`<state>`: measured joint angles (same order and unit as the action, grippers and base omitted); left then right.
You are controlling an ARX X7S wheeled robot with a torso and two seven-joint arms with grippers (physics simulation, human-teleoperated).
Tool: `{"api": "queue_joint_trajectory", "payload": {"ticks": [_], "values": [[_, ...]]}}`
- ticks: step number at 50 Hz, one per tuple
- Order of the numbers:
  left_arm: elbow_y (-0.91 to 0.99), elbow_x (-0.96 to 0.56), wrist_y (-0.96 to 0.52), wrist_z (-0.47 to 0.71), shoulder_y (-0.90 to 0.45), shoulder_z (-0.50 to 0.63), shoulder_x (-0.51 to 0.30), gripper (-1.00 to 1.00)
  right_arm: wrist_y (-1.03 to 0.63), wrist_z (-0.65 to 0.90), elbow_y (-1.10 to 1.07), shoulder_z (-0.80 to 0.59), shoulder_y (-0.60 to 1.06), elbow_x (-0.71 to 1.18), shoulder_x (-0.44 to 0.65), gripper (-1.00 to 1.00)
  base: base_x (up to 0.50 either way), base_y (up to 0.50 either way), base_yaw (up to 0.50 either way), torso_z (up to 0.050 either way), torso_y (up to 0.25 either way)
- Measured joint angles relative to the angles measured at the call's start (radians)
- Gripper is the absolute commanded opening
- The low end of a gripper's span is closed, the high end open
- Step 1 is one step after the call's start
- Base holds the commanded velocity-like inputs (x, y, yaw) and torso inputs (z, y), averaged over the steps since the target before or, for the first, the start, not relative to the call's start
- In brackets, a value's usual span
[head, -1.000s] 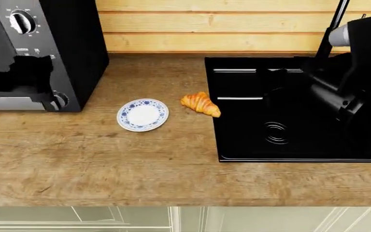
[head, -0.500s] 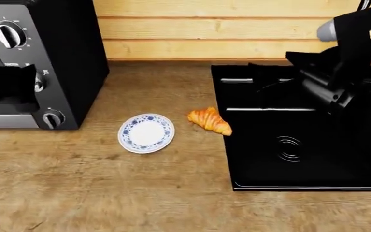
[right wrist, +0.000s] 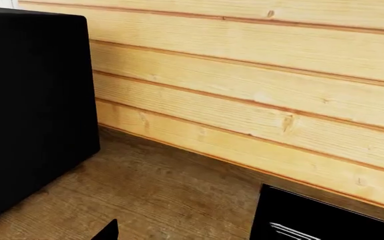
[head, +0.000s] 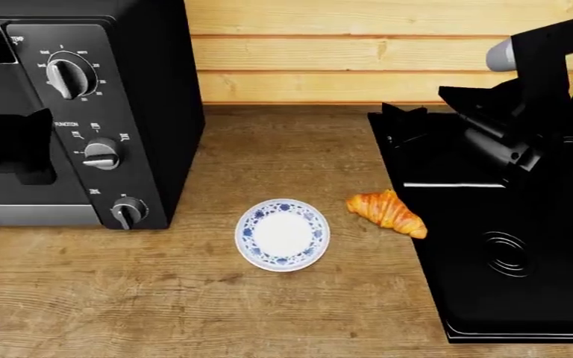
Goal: Place the pastries on the plates.
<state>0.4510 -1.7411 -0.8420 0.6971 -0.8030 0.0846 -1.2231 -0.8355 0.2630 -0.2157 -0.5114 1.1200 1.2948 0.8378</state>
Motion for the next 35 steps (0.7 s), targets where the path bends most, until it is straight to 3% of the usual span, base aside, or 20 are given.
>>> {"api": "queue_joint_trajectory", "payload": {"ticks": [20,35], "values": [[0.024,-0.008,0.01,0.005,0.034,-0.018,-0.007,1.0,-0.005,0.01,0.043,-0.004,-0.028,0.025,-0.009,1.0,0.0,0.0,0.0,0.0,0.0],[0.032,-0.025,0.003,0.017,0.034,-0.021,-0.016,1.0,-0.099,-0.019,0.246,-0.074,0.043,0.029,-0.097,1.0,0.0,0.0,0.0,0.0,0.0]]}}
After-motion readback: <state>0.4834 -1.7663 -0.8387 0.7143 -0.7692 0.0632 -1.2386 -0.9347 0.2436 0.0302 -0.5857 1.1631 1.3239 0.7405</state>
